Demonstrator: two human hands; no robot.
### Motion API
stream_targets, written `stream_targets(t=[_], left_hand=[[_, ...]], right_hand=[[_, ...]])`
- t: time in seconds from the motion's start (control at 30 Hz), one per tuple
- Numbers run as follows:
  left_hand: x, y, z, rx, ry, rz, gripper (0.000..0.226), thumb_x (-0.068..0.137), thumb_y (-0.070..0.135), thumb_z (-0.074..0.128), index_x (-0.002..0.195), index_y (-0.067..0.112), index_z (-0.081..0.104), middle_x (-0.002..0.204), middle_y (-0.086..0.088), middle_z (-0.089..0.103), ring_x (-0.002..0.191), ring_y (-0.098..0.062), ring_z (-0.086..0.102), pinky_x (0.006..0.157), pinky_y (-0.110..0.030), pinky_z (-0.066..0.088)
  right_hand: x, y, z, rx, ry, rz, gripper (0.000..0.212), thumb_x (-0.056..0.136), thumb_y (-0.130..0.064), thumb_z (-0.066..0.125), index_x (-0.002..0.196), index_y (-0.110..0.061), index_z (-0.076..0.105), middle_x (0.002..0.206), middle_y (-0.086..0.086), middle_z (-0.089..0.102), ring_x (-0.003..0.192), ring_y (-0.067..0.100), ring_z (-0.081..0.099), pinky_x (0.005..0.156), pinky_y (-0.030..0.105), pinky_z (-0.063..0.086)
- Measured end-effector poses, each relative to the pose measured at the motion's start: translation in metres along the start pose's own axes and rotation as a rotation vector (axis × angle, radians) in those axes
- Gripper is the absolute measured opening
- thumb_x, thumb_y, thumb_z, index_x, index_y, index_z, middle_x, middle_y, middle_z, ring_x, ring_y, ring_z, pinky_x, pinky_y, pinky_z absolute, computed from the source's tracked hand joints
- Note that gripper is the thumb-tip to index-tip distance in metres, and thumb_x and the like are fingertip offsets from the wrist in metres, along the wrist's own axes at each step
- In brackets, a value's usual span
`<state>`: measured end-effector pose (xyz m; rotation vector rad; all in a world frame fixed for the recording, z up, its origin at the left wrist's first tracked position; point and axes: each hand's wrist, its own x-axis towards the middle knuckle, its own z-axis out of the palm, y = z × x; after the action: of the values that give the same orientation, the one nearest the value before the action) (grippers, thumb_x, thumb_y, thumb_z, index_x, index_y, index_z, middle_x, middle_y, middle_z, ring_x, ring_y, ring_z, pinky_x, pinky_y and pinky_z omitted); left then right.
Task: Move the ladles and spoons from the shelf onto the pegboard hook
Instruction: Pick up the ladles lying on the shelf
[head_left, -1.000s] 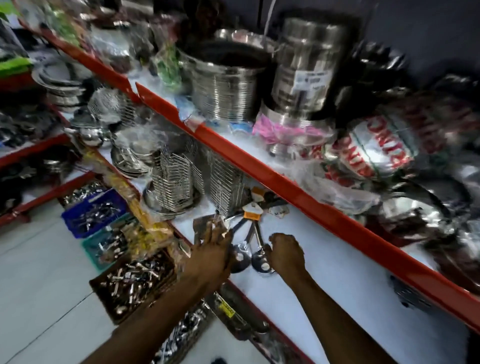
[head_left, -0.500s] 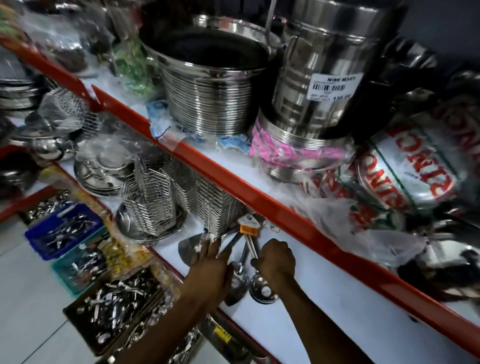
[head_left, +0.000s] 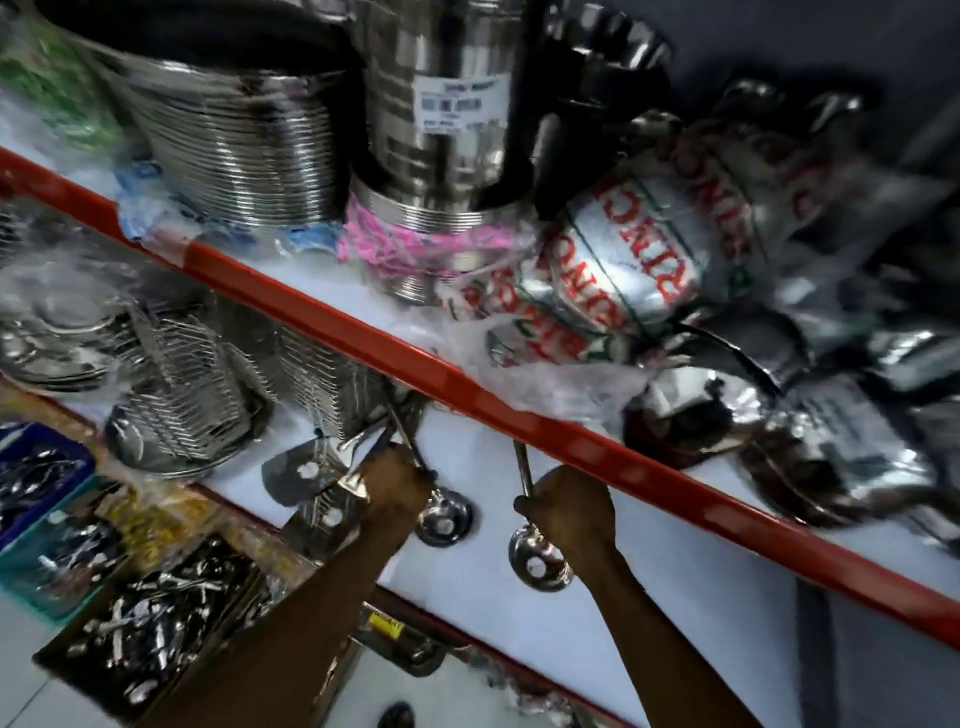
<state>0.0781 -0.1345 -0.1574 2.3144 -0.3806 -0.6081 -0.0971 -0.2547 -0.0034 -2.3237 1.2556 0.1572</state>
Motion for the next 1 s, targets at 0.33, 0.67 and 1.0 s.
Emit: stream_targets(t=[0.33, 0.67, 1.0], left_hand=[[-0.114, 0.098, 0.017, -0.321, -0.107, -0.039, 0.02, 0.086, 0.002, 0.068, 0.103, 0.007, 0.062, 0.074, -0.006, 0.062, 0.063, -0.018, 0.06, 0.054, -0.016, 0.046], [-0.164, 0.108, 0.081, -0.046, -0.363, 0.141, 0.028, 0.066, 0.011, 0.076, 0.094, 0.015, 0.073, 0.071, -0.006, 0.08, 0.085, -0.024, 0.077, 0.085, -0.038, 0.06], [-0.165, 0.092, 0.044, 0.463, -0.222, 0.531, 0.064, 0.094, 0.034, 0.059, 0.152, 0.023, 0.036, 0.16, -0.01, 0.037, 0.146, -0.032, 0.036, 0.116, -0.048, 0.036]], right_hand=[[-0.04, 0.113, -0.011, 0.19, 0.109, 0.319, 0.031, 0.052, -0.041, 0.07, 0.066, -0.014, 0.074, 0.068, 0.002, 0.073, 0.07, 0.019, 0.07, 0.05, 0.019, 0.04], [-0.073, 0.176, 0.008, 0.297, 0.107, 0.456, 0.021, 0.059, -0.027, 0.074, 0.068, -0.008, 0.071, 0.069, 0.006, 0.073, 0.069, 0.024, 0.072, 0.052, 0.021, 0.048], [-0.08, 0.144, 0.028, 0.001, 0.198, 0.135, 0.09, 0.083, -0.049, 0.06, 0.155, -0.03, 0.01, 0.165, 0.013, 0.005, 0.149, 0.044, 0.008, 0.117, 0.061, 0.014]])
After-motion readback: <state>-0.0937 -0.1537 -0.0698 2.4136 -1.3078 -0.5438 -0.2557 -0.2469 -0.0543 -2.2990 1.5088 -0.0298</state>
